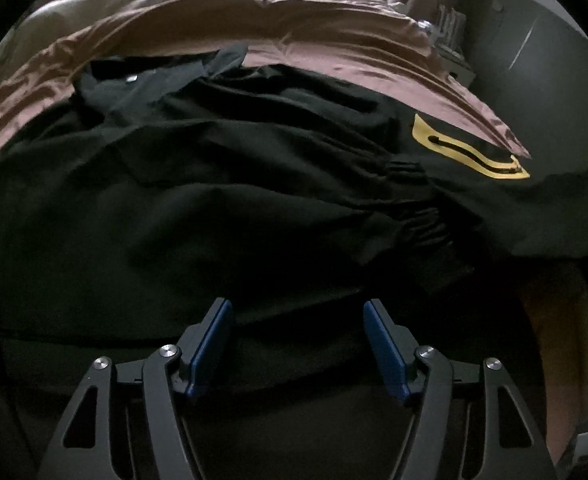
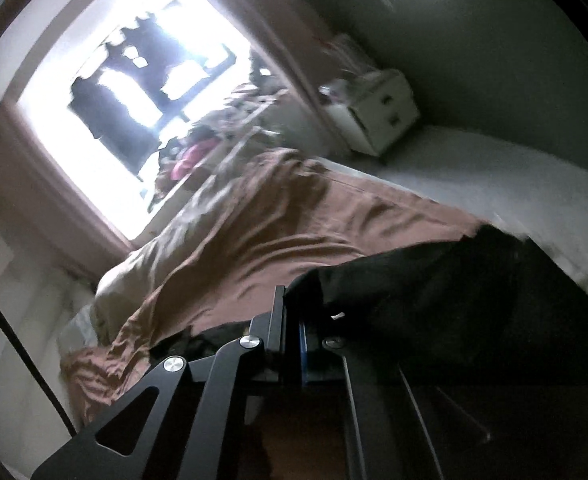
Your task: Fold large clothes
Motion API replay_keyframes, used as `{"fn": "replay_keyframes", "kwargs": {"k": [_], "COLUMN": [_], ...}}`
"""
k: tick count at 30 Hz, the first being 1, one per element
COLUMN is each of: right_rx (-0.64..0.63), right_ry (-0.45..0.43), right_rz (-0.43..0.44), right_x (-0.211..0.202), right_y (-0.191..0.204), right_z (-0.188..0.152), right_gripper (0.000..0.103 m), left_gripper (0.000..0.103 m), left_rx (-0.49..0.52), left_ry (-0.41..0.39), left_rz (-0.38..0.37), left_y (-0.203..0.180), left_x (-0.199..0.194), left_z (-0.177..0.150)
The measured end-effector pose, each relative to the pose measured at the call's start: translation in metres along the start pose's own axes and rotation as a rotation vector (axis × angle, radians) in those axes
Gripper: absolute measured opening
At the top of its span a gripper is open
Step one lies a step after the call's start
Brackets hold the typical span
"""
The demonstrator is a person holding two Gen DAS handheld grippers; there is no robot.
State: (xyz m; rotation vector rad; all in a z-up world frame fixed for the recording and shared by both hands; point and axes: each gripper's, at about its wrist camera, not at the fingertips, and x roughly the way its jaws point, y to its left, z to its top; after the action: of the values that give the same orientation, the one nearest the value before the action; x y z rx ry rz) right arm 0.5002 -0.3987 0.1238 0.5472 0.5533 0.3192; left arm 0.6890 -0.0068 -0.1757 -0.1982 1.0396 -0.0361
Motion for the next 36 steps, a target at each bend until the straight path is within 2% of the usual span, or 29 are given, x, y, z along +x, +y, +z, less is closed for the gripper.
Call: {"fn": "replay_keyframes", "kwargs": {"k": [3,9,18,27,36], "right_rx": [-0.071,-0.198,-0.315,-0.380,-0.418], "right_ry": [-0.004,-0.001,0.019,0.096,0.197], "right_rz": [0.037,0.098,0.188,0.247,0.234], "right_x": [-0.008,-0.009,0.022,0.095,0.173], "right_y": [0.036,0.098,0.175,0.224,0.261], "right_z": [-0.010,-0.027,-0.049,-0.075,-0.109], "right_gripper": [0.001,0.001,0.001,0.001,0.001], "left_gripper": [0.069,0.069,0.069,0.069,0.069], "left_rx": [-0.017,-0.048,-0.124,-0.202,-0.271], "left_ry": [-0.003,-0.091,-0.209,-0.265,-0.306], "left_rz": [-0.055,-0.075,-0.036,0.019,0.048], "left_y": [0.007,0.042,0.129,0.219,0.297], "left_x": [-0.013,-0.068,-0.153,-0.209,-0.243], "left_z": [0.001,-0.001,-0.019,-0.054,-0.088]}}
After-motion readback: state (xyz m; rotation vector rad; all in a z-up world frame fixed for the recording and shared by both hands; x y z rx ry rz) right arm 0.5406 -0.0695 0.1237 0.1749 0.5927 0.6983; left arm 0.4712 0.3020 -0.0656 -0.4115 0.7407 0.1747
